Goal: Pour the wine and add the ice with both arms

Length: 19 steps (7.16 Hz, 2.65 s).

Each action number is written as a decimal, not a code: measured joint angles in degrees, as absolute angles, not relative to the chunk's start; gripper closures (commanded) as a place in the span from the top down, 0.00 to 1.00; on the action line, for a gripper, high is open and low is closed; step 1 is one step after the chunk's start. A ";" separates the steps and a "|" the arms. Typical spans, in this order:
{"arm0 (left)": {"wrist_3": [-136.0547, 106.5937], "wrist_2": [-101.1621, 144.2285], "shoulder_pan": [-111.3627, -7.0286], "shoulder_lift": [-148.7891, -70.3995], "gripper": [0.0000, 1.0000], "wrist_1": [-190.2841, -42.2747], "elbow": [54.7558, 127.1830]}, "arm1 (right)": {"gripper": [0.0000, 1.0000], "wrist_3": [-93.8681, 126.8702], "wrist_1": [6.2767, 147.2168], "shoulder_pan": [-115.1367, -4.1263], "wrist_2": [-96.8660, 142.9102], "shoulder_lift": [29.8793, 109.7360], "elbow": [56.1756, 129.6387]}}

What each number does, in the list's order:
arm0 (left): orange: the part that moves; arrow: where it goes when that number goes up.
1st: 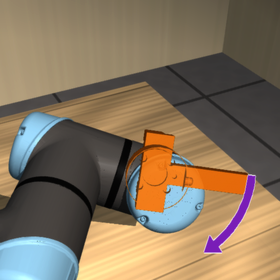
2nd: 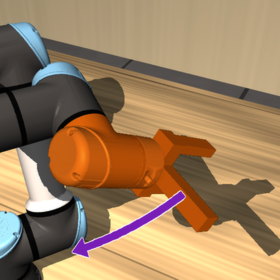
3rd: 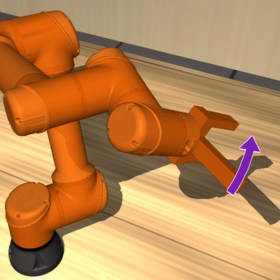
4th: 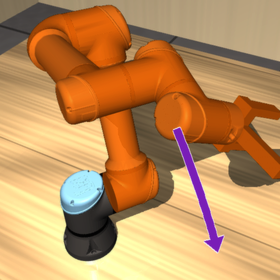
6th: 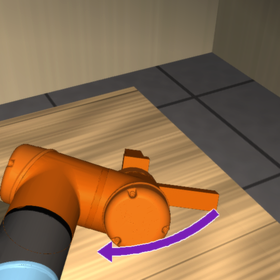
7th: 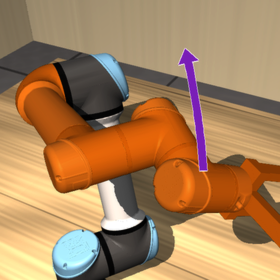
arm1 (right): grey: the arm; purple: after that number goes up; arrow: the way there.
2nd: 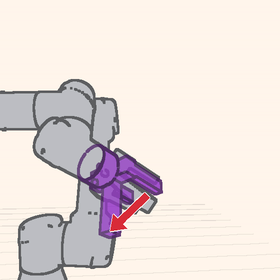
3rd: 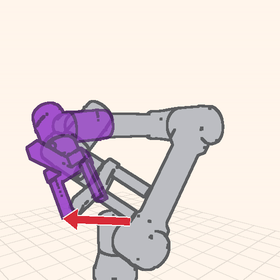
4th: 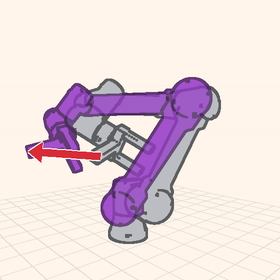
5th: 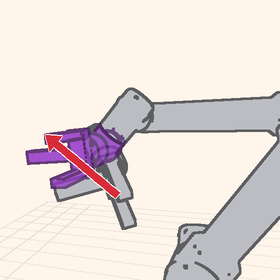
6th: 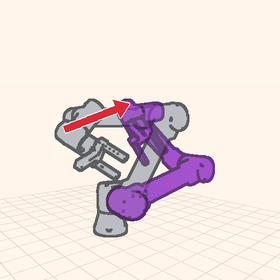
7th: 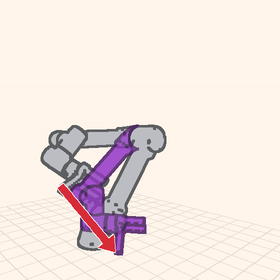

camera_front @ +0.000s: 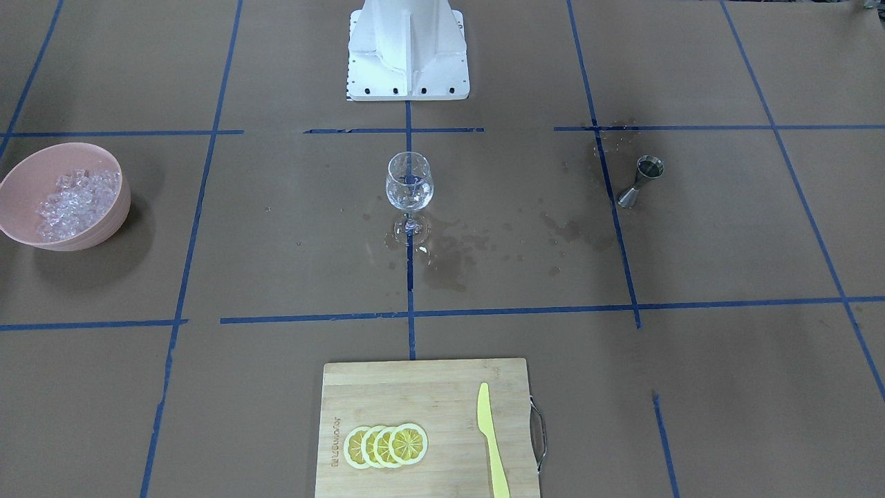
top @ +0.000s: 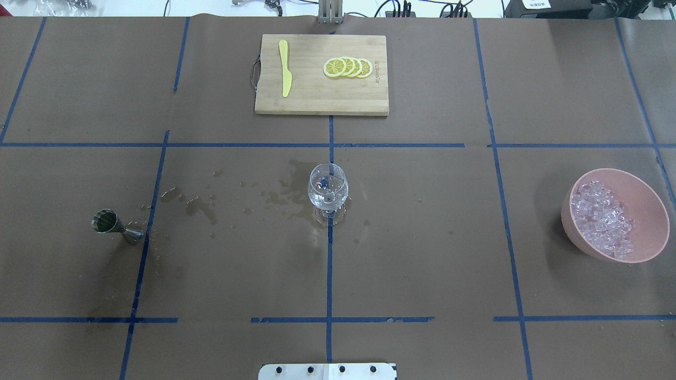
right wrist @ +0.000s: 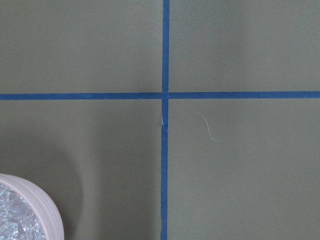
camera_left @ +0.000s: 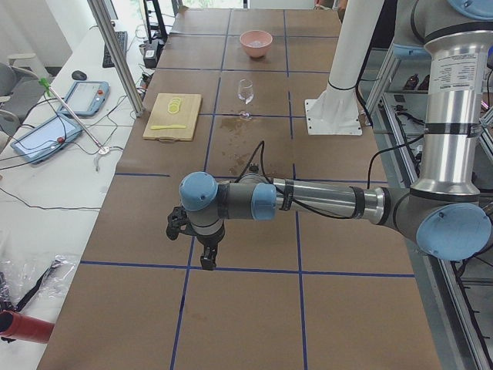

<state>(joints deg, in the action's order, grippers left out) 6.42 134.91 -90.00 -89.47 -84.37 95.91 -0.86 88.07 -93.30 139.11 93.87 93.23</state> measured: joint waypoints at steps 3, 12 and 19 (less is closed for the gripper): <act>4.67 134.61 -90.00 -91.02 1.00 -83.95 100.02 | 1.00 -0.86 87.99 -93.31 139.13 93.70 93.34; -40.66 124.33 -69.00 -81.83 1.00 -104.13 131.34 | 1.00 -0.74 88.43 -93.12 137.37 91.14 93.61; -83.79 79.00 -23.64 -66.79 1.00 -117.33 138.69 | 1.00 1.95 87.30 -92.47 137.03 92.92 93.57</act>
<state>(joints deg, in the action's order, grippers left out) -83.79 79.00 -23.64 -66.79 -117.33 138.69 1.95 87.30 -92.47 137.03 92.92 93.57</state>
